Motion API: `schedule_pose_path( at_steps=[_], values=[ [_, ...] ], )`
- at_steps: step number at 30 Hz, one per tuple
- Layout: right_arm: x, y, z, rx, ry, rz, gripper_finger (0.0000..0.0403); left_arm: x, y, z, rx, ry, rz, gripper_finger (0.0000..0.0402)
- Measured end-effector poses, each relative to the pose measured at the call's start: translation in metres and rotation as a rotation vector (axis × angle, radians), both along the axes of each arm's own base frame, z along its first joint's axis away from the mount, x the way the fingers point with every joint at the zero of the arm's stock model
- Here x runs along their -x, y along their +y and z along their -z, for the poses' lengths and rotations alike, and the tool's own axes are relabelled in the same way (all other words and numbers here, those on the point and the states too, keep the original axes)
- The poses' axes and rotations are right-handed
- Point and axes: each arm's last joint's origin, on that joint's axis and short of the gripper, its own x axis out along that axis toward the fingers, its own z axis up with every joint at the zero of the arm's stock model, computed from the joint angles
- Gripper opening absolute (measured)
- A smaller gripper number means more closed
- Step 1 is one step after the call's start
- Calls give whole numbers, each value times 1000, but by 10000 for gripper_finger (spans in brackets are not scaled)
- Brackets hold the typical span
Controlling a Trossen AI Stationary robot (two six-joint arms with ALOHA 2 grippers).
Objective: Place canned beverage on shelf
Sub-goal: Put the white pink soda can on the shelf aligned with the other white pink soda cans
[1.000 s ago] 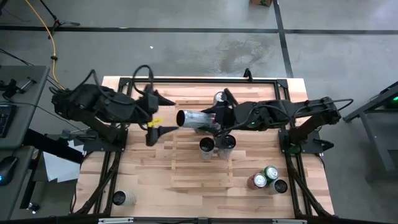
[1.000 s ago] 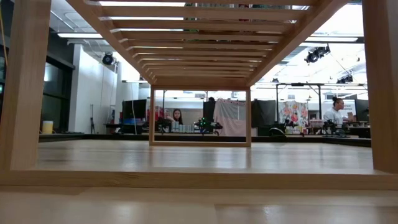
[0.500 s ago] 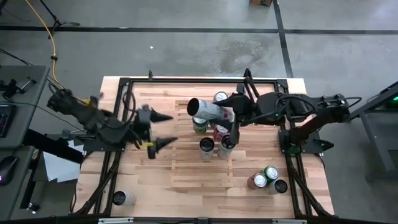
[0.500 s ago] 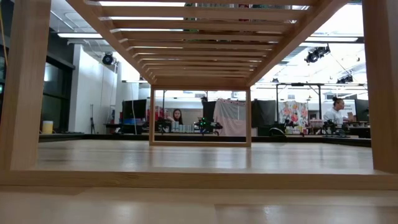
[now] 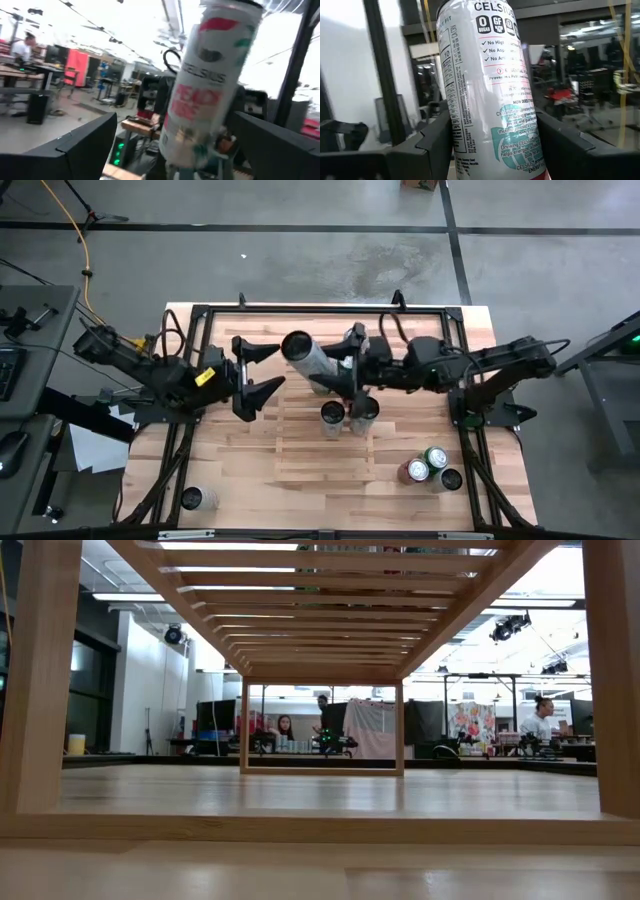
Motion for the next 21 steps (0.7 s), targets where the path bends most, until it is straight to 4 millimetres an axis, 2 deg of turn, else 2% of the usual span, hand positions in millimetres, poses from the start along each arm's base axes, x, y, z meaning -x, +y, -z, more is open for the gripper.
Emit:
schedule_pose_path(
  at_steps=[4,13,21],
  values=[
    [-11,4,9,-10,1,-23,230,-6,5,1,-2,-21,48,384],
    [-24,3,18,-27,1,10,230,-6,3,-7,-35,-91,156,385],
    [-30,2,25,-46,18,6,230,-20,-1,-15,-137,-70,105,385]
  ],
)
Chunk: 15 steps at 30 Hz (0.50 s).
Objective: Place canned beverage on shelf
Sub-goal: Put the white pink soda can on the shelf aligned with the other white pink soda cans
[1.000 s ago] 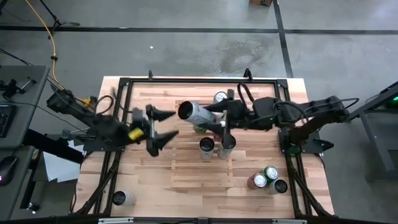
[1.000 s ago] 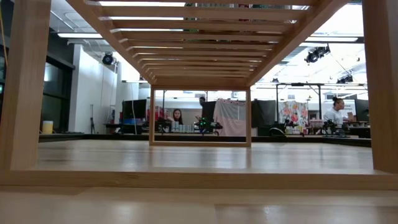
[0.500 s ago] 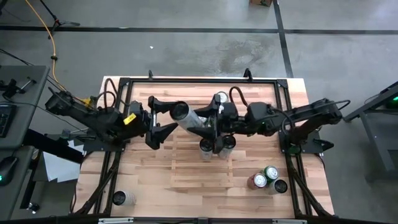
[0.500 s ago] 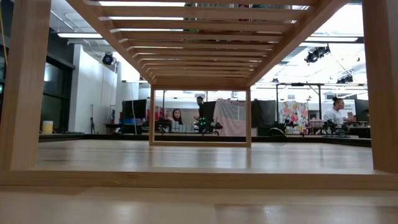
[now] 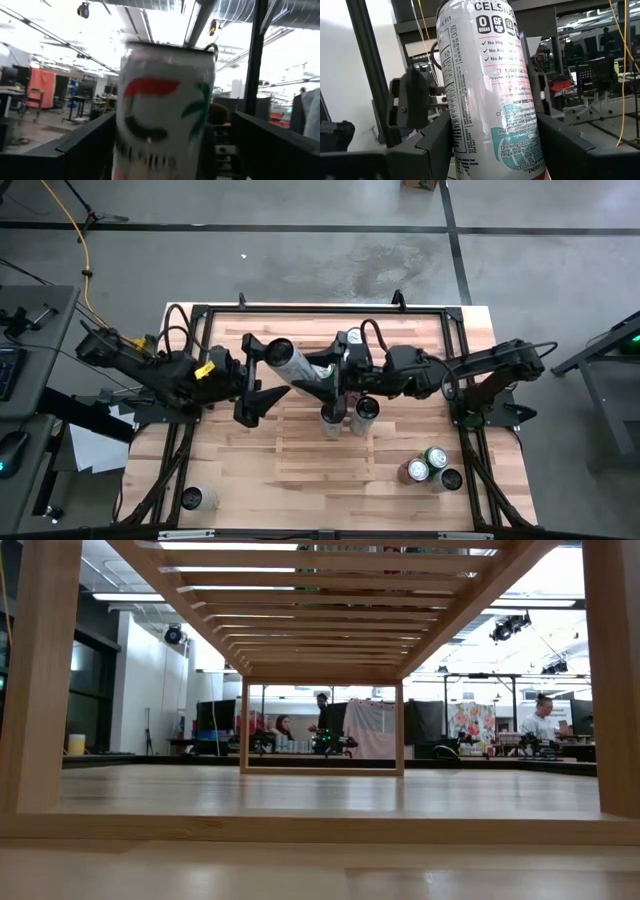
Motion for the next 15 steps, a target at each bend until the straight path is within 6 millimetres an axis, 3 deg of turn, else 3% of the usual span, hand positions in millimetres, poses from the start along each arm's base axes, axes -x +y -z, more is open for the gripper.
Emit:
schedule_pose_path(
  at_steps=[9,15],
  values=[
    [-3,1,3,2,10,-4,230,-3,1,-10,-34,-8,-57,381],
    [-3,1,4,3,14,-3,230,1,4,-13,-26,-9,-81,344]
  ],
)
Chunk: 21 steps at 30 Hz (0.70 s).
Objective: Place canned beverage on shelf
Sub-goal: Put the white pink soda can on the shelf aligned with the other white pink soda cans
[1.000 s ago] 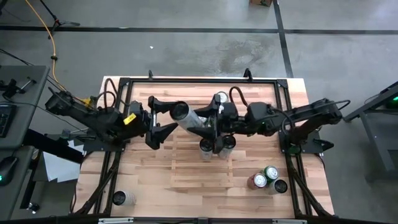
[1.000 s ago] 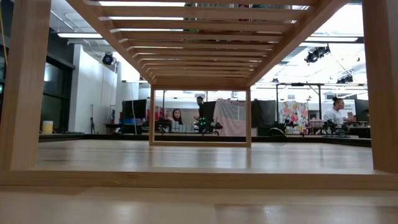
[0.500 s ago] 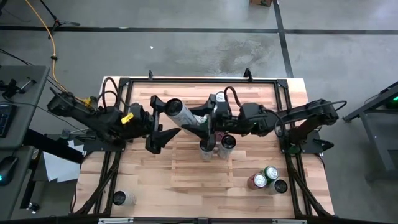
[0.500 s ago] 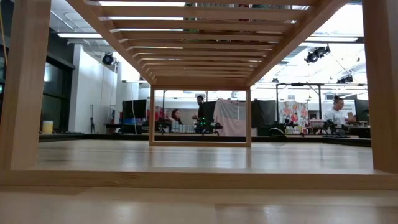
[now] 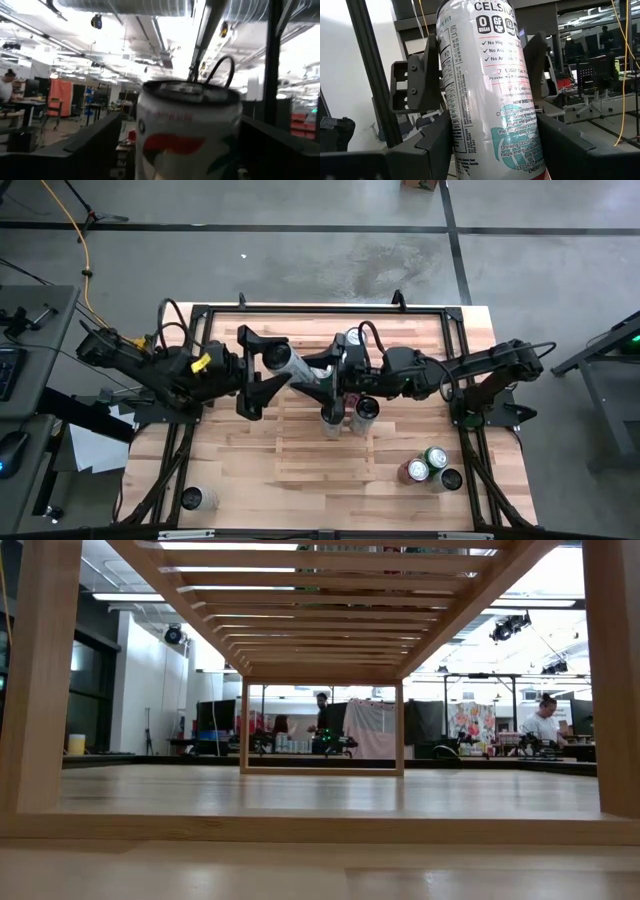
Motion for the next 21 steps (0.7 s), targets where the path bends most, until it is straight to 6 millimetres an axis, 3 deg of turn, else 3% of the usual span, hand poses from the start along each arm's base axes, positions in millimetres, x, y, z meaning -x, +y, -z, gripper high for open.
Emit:
schedule_pose_path(
  at_steps=[8,15,21],
  values=[
    [0,0,0,-1,5,-8,240,0,0,1,16,18,-14,237],
    [12,-2,-7,16,53,-14,318,18,8,-3,18,89,-94,232],
    [36,-8,-20,27,108,-9,336,45,10,-7,43,180,-154,232]
  ],
)
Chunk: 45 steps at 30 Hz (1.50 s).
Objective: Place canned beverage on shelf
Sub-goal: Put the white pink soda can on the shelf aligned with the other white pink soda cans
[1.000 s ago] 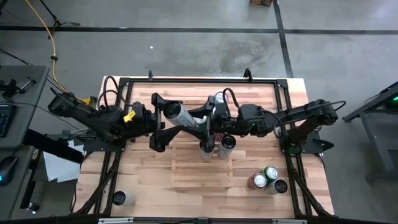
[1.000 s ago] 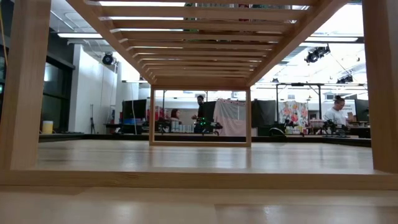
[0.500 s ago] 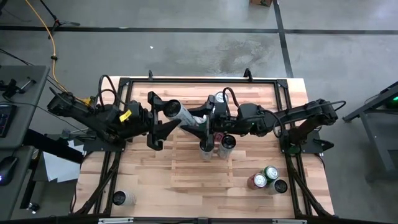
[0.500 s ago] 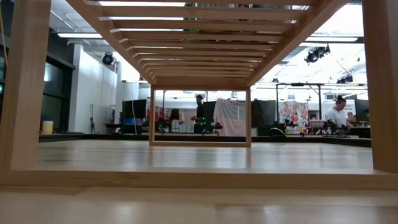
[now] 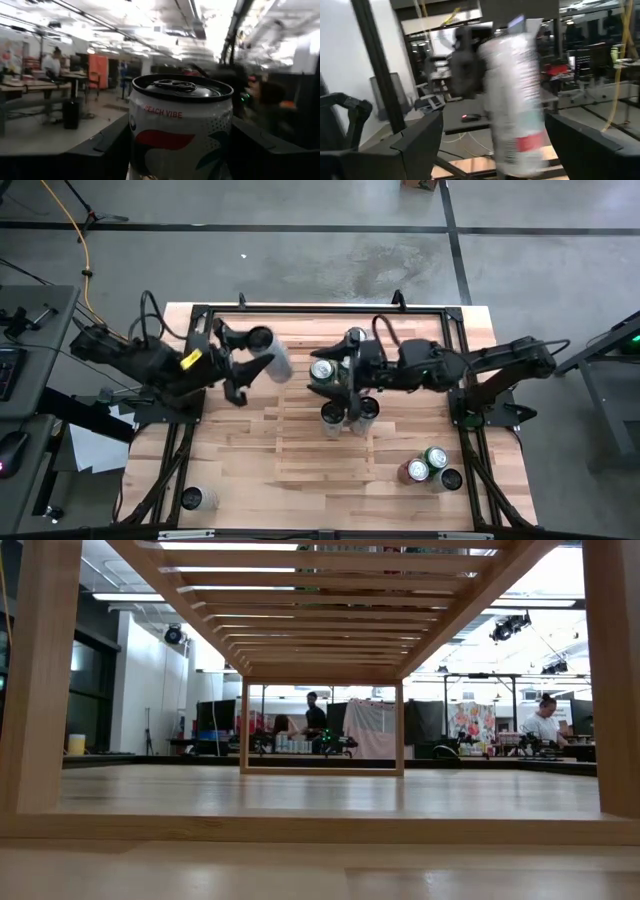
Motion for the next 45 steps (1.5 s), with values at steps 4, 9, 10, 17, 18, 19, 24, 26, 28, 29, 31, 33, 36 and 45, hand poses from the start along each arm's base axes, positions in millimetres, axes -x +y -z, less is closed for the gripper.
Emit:
schedule_pose_path(
  at_steps=[4,9,10,17,18,19,24,26,28,29,31,33,36,45],
  values=[
    [26,-6,-14,-4,24,63,337,12,-8,3,35,52,65,232],
    [53,-5,-23,1,70,102,338,3,-34,33,108,151,186,232],
    [59,-5,-26,-2,66,110,338,0,-42,42,125,168,212,232],
    [77,-2,-31,4,81,158,338,-25,-88,110,278,160,258,232],
    [78,-2,-32,4,78,159,339,-28,-93,118,283,157,246,232],
    [78,-2,-32,3,78,165,339,-31,-96,124,281,152,222,232],
    [77,-2,-31,6,88,170,339,-48,-100,138,242,146,131,232],
    [77,-2,-31,6,89,171,339,-52,-97,141,214,156,124,232],
    [77,-2,-31,7,89,171,339,-56,-93,140,194,159,123,232],
    [77,-2,-31,6,89,171,339,-57,-91,140,186,161,120,232],
    [77,-2,-30,2,89,170,339,-60,-87,141,154,177,113,232],
    [77,-1,-30,-5,89,169,339,-62,-85,141,130,183,111,232],
    [77,-1,-30,-11,89,169,339,-64,-83,142,99,196,112,242],
    [77,-1,-30,-11,90,168,339,-66,-80,144,29,237,89,260]
  ],
)
